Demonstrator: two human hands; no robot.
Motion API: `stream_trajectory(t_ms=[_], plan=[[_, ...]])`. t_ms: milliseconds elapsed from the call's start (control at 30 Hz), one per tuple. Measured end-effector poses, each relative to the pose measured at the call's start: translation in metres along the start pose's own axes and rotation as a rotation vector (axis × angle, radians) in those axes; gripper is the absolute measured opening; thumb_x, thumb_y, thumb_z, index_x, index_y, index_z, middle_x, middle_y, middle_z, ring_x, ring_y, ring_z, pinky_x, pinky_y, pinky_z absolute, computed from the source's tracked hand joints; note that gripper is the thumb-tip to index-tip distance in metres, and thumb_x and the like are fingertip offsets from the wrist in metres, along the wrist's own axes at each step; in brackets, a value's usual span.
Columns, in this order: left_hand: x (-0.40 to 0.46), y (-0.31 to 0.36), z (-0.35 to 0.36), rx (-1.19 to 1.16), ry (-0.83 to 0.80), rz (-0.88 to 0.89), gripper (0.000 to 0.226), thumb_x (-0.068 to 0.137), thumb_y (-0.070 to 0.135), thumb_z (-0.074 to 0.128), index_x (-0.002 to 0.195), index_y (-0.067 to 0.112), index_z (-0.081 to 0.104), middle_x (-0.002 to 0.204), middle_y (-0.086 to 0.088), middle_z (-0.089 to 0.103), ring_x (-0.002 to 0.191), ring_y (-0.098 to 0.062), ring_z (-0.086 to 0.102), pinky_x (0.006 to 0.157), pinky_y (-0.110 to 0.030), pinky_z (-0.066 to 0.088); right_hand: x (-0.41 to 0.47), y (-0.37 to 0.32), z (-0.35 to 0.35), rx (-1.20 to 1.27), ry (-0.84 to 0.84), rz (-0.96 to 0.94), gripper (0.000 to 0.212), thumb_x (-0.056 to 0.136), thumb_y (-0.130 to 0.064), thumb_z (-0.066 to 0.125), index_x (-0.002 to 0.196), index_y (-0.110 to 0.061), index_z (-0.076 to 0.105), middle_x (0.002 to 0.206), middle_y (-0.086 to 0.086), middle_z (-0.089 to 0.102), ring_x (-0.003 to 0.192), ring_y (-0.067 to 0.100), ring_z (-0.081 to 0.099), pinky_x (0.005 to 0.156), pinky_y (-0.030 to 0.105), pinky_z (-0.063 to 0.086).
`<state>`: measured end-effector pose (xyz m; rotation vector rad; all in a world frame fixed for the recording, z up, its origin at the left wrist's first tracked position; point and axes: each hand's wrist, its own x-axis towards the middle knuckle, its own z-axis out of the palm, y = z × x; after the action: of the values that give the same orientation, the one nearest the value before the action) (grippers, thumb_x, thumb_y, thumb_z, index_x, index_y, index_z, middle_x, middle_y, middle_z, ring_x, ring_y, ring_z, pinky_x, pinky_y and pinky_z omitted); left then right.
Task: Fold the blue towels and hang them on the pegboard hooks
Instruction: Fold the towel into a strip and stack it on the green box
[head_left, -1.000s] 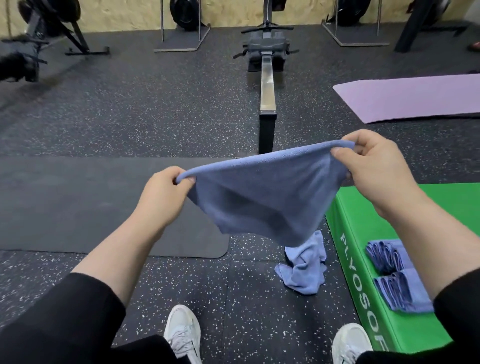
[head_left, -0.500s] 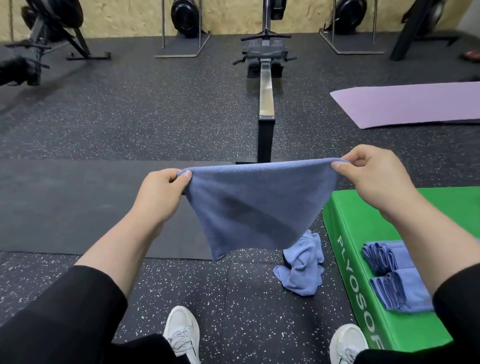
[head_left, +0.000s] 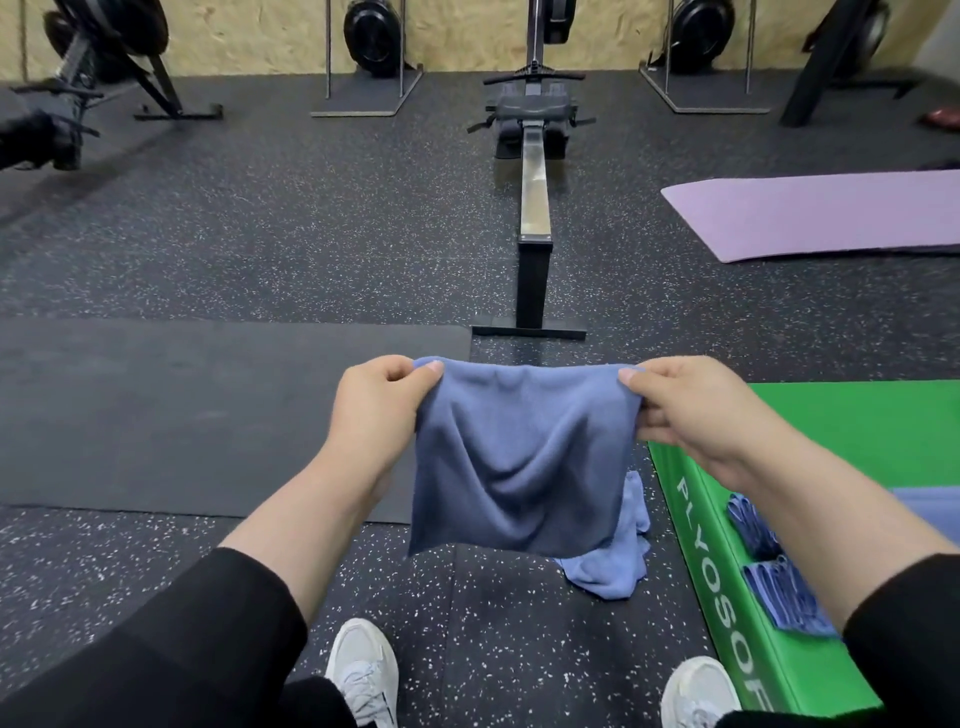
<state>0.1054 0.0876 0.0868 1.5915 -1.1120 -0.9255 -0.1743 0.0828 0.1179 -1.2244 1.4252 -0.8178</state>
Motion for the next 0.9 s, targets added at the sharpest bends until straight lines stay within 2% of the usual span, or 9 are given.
stream_trajectory(t_ms=[133,200,267,367,467,633,733,833,900], plan=[[-0.018,0.013,0.029,0.046,-0.004,0.048,0.026,0.085,0.032,0.073,0.068,0.012,0.066,0.061,0.011,0.058,0.059,-0.008,0.047,0.06,-0.025,0.041,0.001,0.006,0.029,0.071,-0.052,0.039,0.014,0.101,-0.017,0.057,0.102,-0.004,0.064,0.087,0.018,0.056,0.08,0.029,0.055,0.08,0.045,0.054],[-0.026,0.018,0.043,0.073,-0.048,0.072,0.023,0.089,0.027,0.071,0.07,0.016,0.071,0.059,0.017,0.062,0.056,0.0,0.048,0.054,-0.017,0.039,0.003,0.01,0.041,0.122,-0.064,0.067,0.016,0.102,-0.016,0.055,0.098,-0.004,0.065,0.085,0.02,0.062,0.078,0.028,0.061,0.082,0.046,0.059],[-0.031,0.02,0.053,0.092,-0.086,0.088,0.019,0.092,0.025,0.068,0.076,0.018,0.075,0.064,0.017,0.068,0.057,0.005,0.052,0.055,-0.012,0.04,0.004,0.01,0.052,0.194,-0.088,0.079,0.023,0.103,-0.014,0.053,0.087,-0.005,0.066,0.079,0.013,0.07,0.073,0.023,0.067,0.074,0.04,0.06],[-0.03,0.019,0.059,0.18,-0.089,0.117,0.014,0.091,0.025,0.068,0.083,0.019,0.077,0.075,0.01,0.074,0.07,-0.004,0.063,0.066,-0.021,0.048,0.008,0.005,0.062,0.262,-0.121,0.067,0.029,0.103,-0.012,0.05,0.082,-0.009,0.07,0.077,0.008,0.074,0.068,0.016,0.068,0.069,0.028,0.055],[-0.022,0.017,0.062,0.23,-0.087,0.116,0.018,0.089,0.025,0.068,0.078,0.011,0.073,0.073,-0.001,0.07,0.066,-0.012,0.055,0.067,-0.032,0.049,0.014,0.001,0.066,0.307,-0.135,0.054,0.03,0.102,-0.009,0.049,0.081,-0.004,0.07,0.077,0.01,0.073,0.067,0.015,0.069,0.063,0.023,0.057],[-0.013,0.02,0.07,0.25,-0.03,0.123,0.012,0.088,0.027,0.074,0.078,0.02,0.076,0.077,0.006,0.069,0.075,-0.008,0.063,0.067,-0.022,0.047,0.028,0.002,0.07,0.325,-0.12,0.038,0.03,0.101,-0.011,0.05,0.088,0.007,0.07,0.073,0.011,0.057,0.074,0.022,0.056,0.081,0.037,0.055],[-0.013,0.02,0.076,0.309,-0.027,0.231,0.014,0.089,0.025,0.073,0.076,0.021,0.076,0.075,0.004,0.063,0.079,-0.012,0.059,0.069,-0.024,0.045,0.033,0.003,0.073,0.349,-0.109,0.06,0.029,0.104,-0.017,0.048,0.087,-0.004,0.068,0.07,0.009,0.045,0.077,0.024,0.044,0.077,0.037,0.049],[-0.016,0.021,0.082,0.338,-0.114,0.342,0.011,0.093,0.02,0.069,0.096,0.024,0.079,0.089,0.011,0.063,0.088,-0.005,0.058,0.077,-0.014,0.043,0.036,0.001,0.069,0.407,-0.107,0.075,0.039,0.107,-0.026,0.046,0.079,-0.009,0.068,0.065,0.003,0.063,0.065,0.013,0.059,0.065,0.024,0.052],[-0.02,0.024,0.083,0.289,-0.242,0.332,0.021,0.095,0.015,0.064,0.104,0.025,0.079,0.102,0.017,0.066,0.099,0.002,0.059,0.084,-0.007,0.04,0.037,0.0,0.064,0.384,-0.108,0.036,0.036,0.105,-0.027,0.051,0.082,-0.009,0.072,0.071,0.005,0.07,0.067,0.012,0.065,0.061,0.022,0.051]])
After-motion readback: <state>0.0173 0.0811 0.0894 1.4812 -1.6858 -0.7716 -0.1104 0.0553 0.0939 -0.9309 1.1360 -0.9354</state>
